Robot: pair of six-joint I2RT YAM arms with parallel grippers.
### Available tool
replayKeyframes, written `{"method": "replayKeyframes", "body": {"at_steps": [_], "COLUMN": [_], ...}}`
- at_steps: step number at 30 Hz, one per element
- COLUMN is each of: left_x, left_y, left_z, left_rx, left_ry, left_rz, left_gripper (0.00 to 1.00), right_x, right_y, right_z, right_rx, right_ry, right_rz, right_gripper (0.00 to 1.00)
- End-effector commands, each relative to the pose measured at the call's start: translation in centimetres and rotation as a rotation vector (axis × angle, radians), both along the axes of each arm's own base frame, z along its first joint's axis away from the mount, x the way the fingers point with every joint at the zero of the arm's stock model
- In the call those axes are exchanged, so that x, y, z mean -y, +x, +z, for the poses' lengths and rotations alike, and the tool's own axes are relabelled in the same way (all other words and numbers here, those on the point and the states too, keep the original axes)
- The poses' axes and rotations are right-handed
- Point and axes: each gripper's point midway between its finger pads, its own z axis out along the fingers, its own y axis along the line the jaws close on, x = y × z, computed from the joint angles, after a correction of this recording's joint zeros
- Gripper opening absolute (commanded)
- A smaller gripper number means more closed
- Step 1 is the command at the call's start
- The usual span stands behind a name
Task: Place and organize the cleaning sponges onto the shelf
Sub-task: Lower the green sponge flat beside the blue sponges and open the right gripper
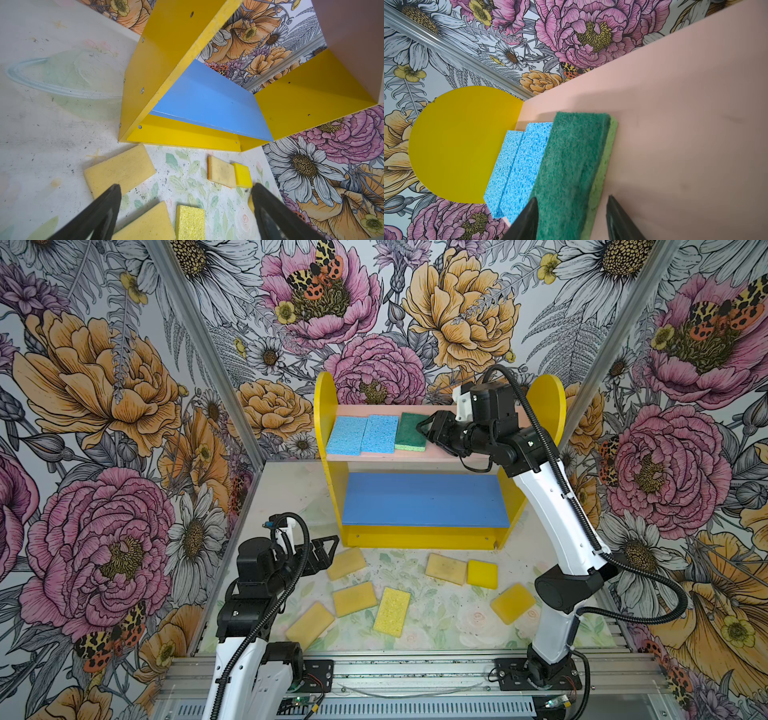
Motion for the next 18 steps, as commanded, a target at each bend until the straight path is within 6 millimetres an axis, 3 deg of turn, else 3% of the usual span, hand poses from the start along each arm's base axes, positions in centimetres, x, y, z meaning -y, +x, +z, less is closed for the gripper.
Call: {"method": "replayKeyframes", "body": {"at_steps": [1,6,18], "left_x": [0.4,0.6,1.3], "left_y": [0.1,0.1,-0.3], "left_z": [0.2,0.1,0.3], "left_rx": [0.028,0.024,0.037], "left_ry": [0.007,0.006,0.013], "left_rz": [-0.024,-0.034,-0.055], "left_gripper": [0.99,0.99,0.99], "right_x": [2.0,2.2,-0.3], "right_y": [-1.3,-0.2,2.5], "right_z": [1.3,0.8,-1.4], "right_rx": [0.049,0.026,-0.027], "right_ry": [-0.051,-0.024,0.006], "right_rz": [-0.020,0.011,0.066], "right_gripper": [0.56,0.57,0.58]}}
